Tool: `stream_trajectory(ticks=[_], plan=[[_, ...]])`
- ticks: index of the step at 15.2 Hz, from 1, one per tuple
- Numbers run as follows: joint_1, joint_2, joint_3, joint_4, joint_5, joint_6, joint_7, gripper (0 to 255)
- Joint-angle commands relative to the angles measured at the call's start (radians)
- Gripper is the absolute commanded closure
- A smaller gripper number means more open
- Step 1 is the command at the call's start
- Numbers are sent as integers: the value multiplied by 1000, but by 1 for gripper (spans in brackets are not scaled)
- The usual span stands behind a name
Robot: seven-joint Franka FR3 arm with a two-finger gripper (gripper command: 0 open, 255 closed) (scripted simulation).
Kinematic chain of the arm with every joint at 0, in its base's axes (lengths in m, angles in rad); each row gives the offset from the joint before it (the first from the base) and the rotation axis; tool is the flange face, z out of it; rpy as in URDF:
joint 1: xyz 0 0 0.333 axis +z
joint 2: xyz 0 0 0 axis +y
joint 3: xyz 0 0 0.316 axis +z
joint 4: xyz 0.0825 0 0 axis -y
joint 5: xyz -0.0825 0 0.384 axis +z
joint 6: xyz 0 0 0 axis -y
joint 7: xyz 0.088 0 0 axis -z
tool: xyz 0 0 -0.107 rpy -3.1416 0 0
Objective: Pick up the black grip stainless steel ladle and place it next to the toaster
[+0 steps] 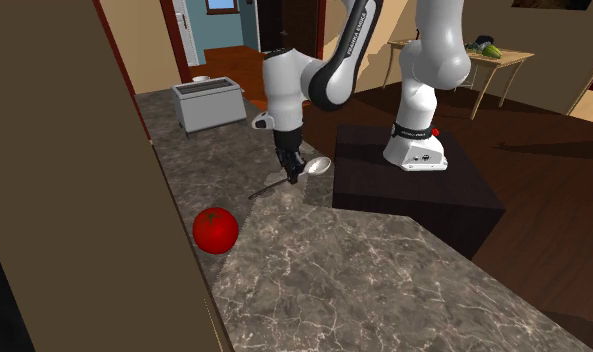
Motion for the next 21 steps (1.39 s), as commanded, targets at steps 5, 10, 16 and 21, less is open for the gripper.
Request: stream_trajectory(ticks=[5, 10, 16, 21], plan=[[-6, -77, 8, 7, 22, -83, -9, 255], [-9, -140, 10, 17, 39, -155, -16, 255], [-11, -208, 9, 37, 53, -241, -20, 255], [-11, -259, 7, 59, 61, -313, -22, 255]])
